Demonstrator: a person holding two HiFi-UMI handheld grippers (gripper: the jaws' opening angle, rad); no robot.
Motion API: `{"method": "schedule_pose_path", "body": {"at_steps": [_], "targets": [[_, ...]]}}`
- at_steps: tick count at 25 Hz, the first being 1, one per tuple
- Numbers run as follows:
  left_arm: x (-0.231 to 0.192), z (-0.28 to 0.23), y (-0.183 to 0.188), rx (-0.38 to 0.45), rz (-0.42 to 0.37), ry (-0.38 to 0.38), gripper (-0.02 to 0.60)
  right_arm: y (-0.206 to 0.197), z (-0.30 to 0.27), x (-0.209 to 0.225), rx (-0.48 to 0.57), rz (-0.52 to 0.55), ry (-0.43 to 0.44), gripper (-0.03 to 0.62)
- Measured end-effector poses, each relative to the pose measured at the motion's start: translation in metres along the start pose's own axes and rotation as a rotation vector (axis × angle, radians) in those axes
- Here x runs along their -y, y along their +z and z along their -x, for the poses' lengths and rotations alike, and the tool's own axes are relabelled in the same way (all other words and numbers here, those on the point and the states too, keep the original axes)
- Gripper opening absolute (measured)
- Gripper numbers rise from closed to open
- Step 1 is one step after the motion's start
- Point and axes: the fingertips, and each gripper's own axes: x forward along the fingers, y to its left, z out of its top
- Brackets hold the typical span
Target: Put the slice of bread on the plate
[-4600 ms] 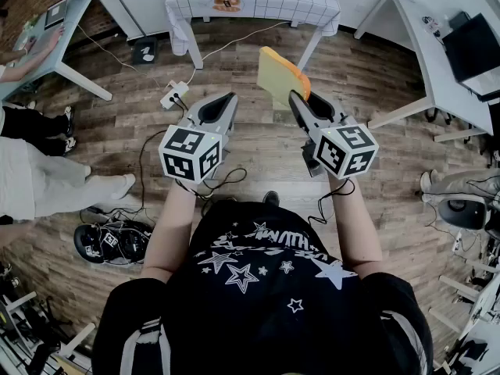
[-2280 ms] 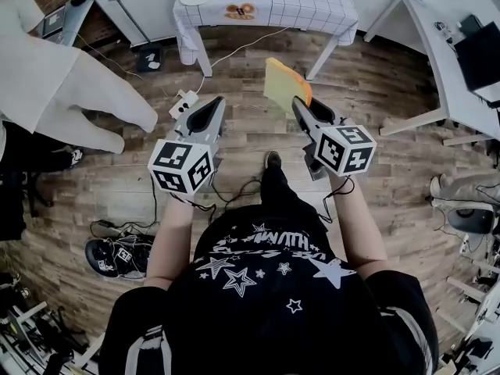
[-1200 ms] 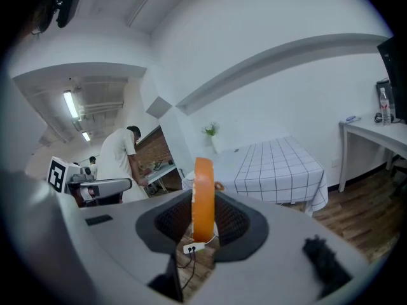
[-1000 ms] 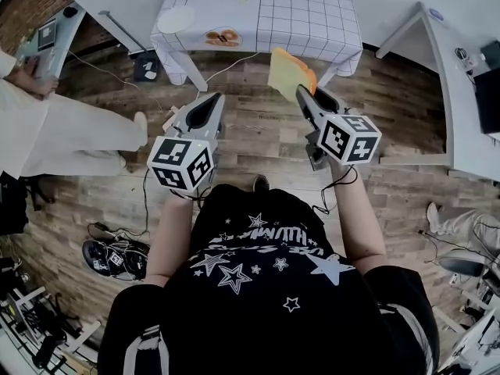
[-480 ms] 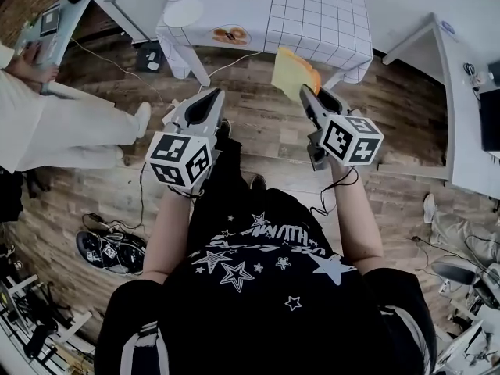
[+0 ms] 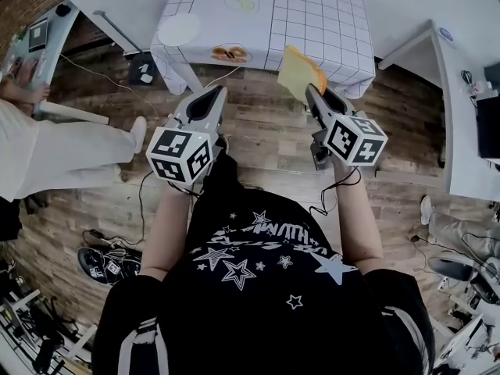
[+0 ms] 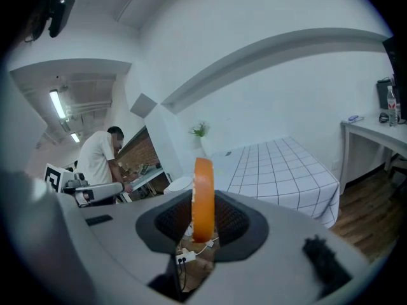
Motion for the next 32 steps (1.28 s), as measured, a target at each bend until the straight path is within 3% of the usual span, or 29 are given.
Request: {"method": "schedule_pose_path", "body": {"at_steps": [18, 26, 32], "targets": [[-0.102, -0.086, -0.005, -0.068, 0.018, -0.077, 0.005, 0.01, -0.114, 0.043, -0.034, -0.033, -0.116, 0.098], [-0.165, -0.116, 0.012, -0.089, 0.013, -0.106, 0.005, 0.034, -0.174, 0.022, -0.059, 0.043, -0.113, 0.098], [-0.219, -0.118, 0.013, -0.094, 0.009, -0.076, 0.005, 0.041, -0.227, -0.007, -0.089, 0.156, -0.084, 0.098]]}}
